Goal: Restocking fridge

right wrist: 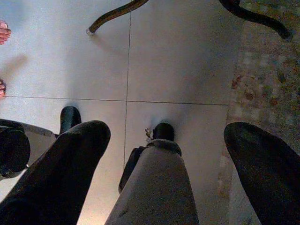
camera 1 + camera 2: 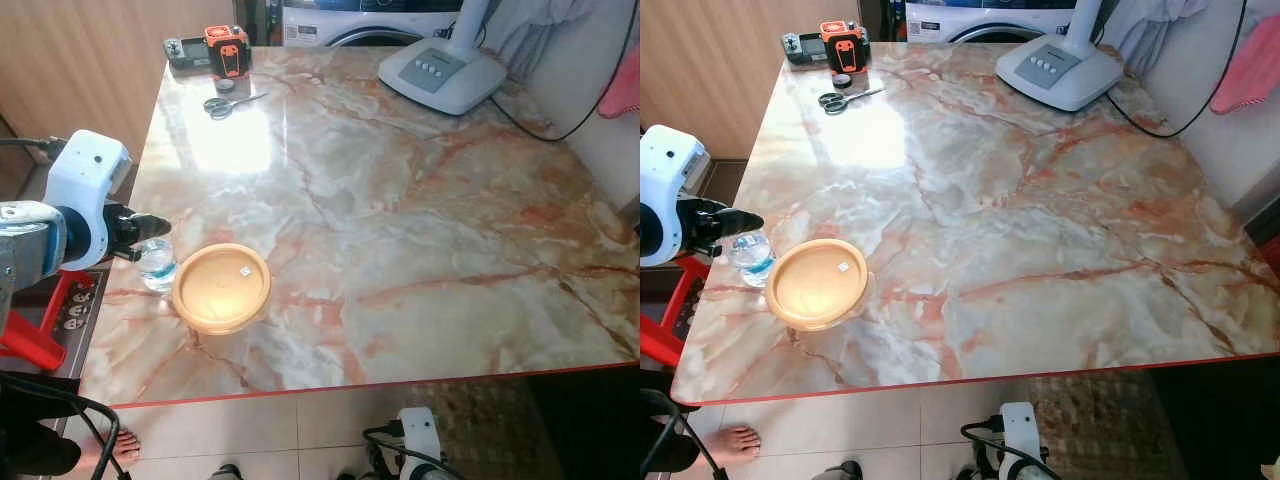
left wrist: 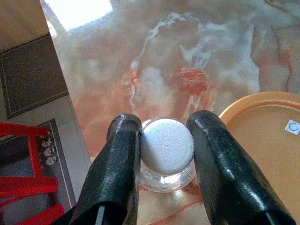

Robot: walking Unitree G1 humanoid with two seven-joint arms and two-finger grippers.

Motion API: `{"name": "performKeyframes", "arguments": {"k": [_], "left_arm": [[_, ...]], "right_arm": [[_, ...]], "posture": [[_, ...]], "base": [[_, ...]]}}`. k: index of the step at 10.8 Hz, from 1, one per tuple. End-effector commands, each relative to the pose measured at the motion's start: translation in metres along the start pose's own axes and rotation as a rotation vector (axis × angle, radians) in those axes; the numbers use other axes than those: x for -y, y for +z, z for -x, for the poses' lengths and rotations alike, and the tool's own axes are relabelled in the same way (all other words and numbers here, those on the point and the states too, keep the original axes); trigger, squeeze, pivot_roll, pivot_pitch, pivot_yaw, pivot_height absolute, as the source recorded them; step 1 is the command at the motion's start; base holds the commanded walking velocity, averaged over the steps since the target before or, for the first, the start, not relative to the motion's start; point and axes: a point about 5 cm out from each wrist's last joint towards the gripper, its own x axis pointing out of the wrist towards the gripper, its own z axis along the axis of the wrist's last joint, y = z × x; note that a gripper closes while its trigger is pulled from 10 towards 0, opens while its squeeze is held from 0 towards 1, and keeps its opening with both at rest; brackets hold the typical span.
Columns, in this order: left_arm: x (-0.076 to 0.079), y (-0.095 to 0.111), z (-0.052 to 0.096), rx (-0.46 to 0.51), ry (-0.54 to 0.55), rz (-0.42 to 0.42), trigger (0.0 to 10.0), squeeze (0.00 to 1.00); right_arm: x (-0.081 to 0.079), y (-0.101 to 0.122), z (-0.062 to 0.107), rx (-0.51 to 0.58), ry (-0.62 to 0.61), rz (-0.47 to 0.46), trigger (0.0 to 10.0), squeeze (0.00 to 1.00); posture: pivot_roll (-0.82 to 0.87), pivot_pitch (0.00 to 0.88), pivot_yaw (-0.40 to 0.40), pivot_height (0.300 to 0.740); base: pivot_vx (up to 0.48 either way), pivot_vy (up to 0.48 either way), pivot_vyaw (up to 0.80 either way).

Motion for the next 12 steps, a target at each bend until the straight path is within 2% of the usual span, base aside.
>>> {"name": "performKeyframes", "arguments": {"k": [1,3,4,5,7,8,9,10,11,12], "left_arm": [[0.0023,-0.0015,0.0026,-0.016,-0.014,-0.03,10.0,0.0],[0.0046,-0.006,0.0025,-0.035,-0.024,-0.068,10.0,0.0],[0.0052,-0.0087,0.0027,-0.044,-0.022,-0.124,10.0,0.0],[0.0054,-0.009,0.0025,-0.044,-0.024,-0.126,10.0,0.0],[0.0048,-0.0085,0.0027,-0.037,-0.024,-0.136,10.0,0.22],[0.004,-0.0081,0.0032,-0.033,-0.025,-0.14,10.0,0.02],[0.0036,-0.0077,0.0037,-0.03,-0.021,-0.146,10.0,0.0],[0.0026,-0.008,0.004,-0.027,-0.017,-0.15,10.0,0.42],[0.0018,-0.0092,0.0041,-0.03,-0.015,-0.149,10.0,1.0],[0.0002,-0.0086,0.005,-0.029,-0.006,-0.141,10.0,1.0]], "right_arm": [[0.0007,-0.0084,0.0016,-0.032,0.0,-0.003,10.0,0.0],[0.0006,-0.0083,0.0016,-0.032,0.001,-0.001,10.0,0.0],[0.0008,-0.0083,0.0017,-0.032,0.001,-0.001,10.0,0.0],[0.0009,-0.0083,0.0017,-0.032,0.001,0.0,10.0,0.0],[0.0011,-0.0081,0.0017,-0.032,0.0,0.0,10.0,0.0],[0.0013,-0.008,0.0016,-0.032,0.0,0.0,10.0,0.0],[0.0014,-0.0078,0.0016,-0.032,0.001,0.002,10.0,0.0],[0.0015,-0.0077,0.0016,-0.031,0.001,0.003,10.0,0.0],[0.0016,-0.0076,0.0016,-0.031,0.002,0.004,10.0,0.0],[0.0018,-0.0077,0.0017,-0.031,0.002,0.003,10.0,0.0]], "posture": [[0.05,0.172,-0.068,0.74],[0.05,0.173,-0.068,0.74],[0.05,0.173,-0.068,0.74],[0.05,0.173,-0.068,0.74],[0.05,0.171,-0.069,0.74],[0.05,0.171,-0.07,0.74],[0.05,0.171,-0.072,0.74],[0.05,0.171,-0.072,0.74],[0.05,0.171,-0.073,0.74],[0.05,0.172,-0.075,0.74]], "base": [[0.0,0.0,0.0],[0.0,0.0,0.0],[0.0,0.0,0.0],[0.0,0.0,0.0],[0.0,0.0,0.0],[0.0,0.0,0.0],[0.0,0.0,0.0],[0.0,0.0,0.0],[0.0,0.0,0.0],[0.0,0.0,0.0]]}}
